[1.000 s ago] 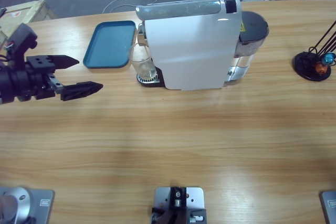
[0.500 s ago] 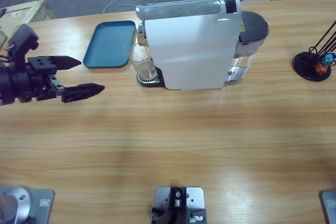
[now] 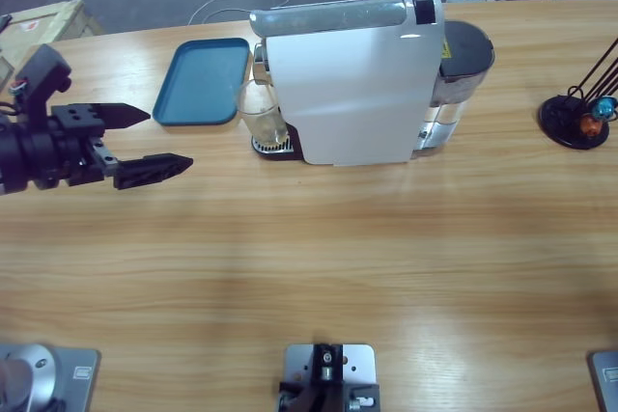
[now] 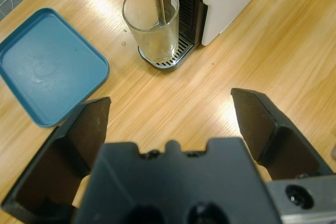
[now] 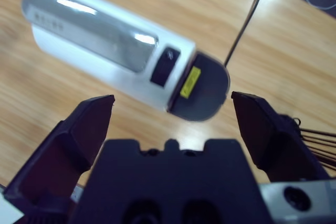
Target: Pour coffee
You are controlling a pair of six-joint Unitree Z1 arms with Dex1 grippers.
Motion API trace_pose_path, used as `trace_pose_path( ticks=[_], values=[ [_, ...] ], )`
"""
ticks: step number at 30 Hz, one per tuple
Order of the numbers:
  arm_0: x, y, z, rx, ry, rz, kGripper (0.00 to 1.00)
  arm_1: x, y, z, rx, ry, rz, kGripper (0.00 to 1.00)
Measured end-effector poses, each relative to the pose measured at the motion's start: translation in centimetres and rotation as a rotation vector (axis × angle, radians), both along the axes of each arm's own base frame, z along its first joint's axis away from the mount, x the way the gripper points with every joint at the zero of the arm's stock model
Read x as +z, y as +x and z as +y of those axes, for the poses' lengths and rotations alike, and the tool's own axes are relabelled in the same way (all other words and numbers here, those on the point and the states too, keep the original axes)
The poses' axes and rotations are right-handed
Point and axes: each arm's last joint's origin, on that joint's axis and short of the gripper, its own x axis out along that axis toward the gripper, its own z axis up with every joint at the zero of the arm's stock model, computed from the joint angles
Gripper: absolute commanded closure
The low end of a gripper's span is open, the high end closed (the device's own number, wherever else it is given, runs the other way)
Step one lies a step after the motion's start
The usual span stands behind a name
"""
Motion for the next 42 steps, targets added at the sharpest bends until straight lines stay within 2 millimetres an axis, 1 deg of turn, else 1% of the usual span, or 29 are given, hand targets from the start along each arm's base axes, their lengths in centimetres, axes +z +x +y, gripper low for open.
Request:
trace_pose_path(
  ticks=[2,4,9,11,13,16,33,42],
  values=[
    [0.0,0.0,0.0,0.0,0.0,0.0,0.009,-0.9,-1.8,-1.1,0.012,0.006,-0.007,0.0],
    [0.0,0.0,0.0,0.0,0.0,0.0,0.009,-2.5,-4.4,-2.7,0.027,0.008,-0.009,0.0],
    [0.0,0.0,0.0,0.0,0.0,0.0,0.009,-6.2,-10.8,-7.8,0.058,0.023,-0.026,0.0],
    [0.0,0.0,0.0,0.0,0.0,0.0,0.009,-7.3,-12.6,-9.6,0.056,0.034,-0.053,0.0],
    [0.0,0.0,0.0,0.0,0.0,0.0,0.009,-7.6,-13.7,-10.6,0.056,0.049,-0.076,0.0],
    [0.0,0.0,0.0,0.0,0.0,0.0,0.009,-7.4,-14.3,-11.1,0.056,0.076,-0.106,0.0],
    [0.0,-0.1,-0.1,-0.007,0.001,0.001,0.009,-9.1,-14.6,-11.4,0.061,0.072,-0.105,0.0],
    [-0.1,-0.1,0.0,-0.007,0.003,0.004,0.009,-9.3,-14.6,-11.4,0.062,0.068,-0.1,0.0]
  ],
)
